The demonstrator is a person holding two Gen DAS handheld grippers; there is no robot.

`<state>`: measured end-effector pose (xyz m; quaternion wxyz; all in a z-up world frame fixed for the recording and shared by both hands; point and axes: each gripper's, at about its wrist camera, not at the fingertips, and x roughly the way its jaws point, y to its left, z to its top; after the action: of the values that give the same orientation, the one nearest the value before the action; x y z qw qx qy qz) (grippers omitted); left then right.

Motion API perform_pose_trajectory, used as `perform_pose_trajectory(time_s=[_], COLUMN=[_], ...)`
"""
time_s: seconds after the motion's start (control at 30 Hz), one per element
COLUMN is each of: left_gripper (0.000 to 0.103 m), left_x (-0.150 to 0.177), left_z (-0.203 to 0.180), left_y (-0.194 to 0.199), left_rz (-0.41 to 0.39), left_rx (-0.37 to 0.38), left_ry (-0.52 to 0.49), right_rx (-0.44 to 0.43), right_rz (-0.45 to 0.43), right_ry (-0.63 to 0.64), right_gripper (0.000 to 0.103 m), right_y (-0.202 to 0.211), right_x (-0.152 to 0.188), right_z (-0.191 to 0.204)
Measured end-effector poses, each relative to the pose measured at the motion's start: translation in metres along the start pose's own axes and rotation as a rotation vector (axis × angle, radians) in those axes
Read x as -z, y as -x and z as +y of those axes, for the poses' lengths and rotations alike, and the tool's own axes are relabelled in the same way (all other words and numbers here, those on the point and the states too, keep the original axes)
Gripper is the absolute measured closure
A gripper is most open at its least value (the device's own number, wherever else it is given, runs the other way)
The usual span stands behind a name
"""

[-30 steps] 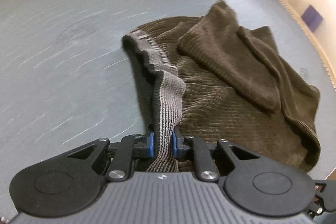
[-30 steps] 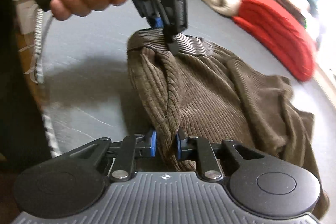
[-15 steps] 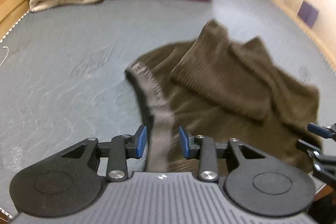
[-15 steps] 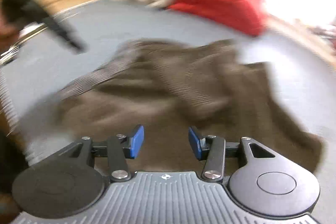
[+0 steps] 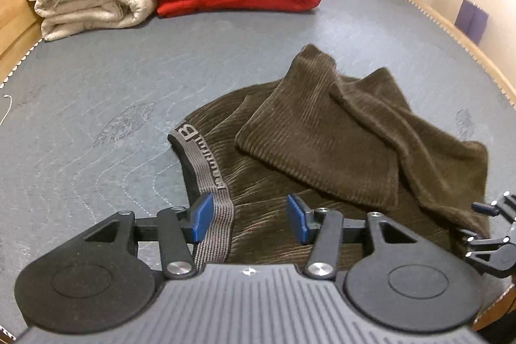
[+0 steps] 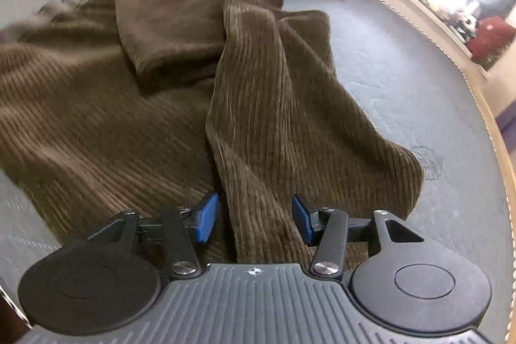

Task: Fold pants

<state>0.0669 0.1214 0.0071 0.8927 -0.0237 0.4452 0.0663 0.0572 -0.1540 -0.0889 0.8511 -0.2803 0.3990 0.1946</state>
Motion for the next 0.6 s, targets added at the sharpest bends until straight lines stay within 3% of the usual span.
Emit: perform_pose_trajectory(time_s=[0.07, 0.1, 0.13, 0.17, 0.4, 0.6], left_gripper=[0.047, 0.047, 0.046, 0.046, 0.045, 0.044], left_x=[0.0, -0.001, -0.002, -0.001, 0.0, 0.002], left_z=[0.0, 0.0, -0.001, -0.001, -0.015, -0.033], left_y=[-0.005, -0.008, -0.009, -0.009, -0.011, -0.007], left_rz=[0.013, 0.018, 0.018, 0.017, 0.037, 0.038], left_rx=[-0.007, -0.009, -0.011, -0.01, -0.009, 0.015], left_ry=[-0.006, -0.006, -0.002, 0.003, 0.001, -0.029], right_rx=[-0.016, -0.018, -0.01, 0.0, 0.085, 0.103], right_rz=[-0.001, -0.005, -0.006, -0.014, -0.059, 0.106], right_ry=[0.003, 0.006, 0.006, -0.006, -0.141, -0.246], right_gripper=[0.058, 0.067, 0.088, 0.095, 0.096, 0.097], right_y=[0.0, 0.0, 0.001, 0.004, 0.046, 0.065], right_x=[-0.001, -0.002, -0.004, -0.005, 0.026, 0.104], right_z=[0.001, 0.0, -0.001, -0.004, -0.058, -0.102])
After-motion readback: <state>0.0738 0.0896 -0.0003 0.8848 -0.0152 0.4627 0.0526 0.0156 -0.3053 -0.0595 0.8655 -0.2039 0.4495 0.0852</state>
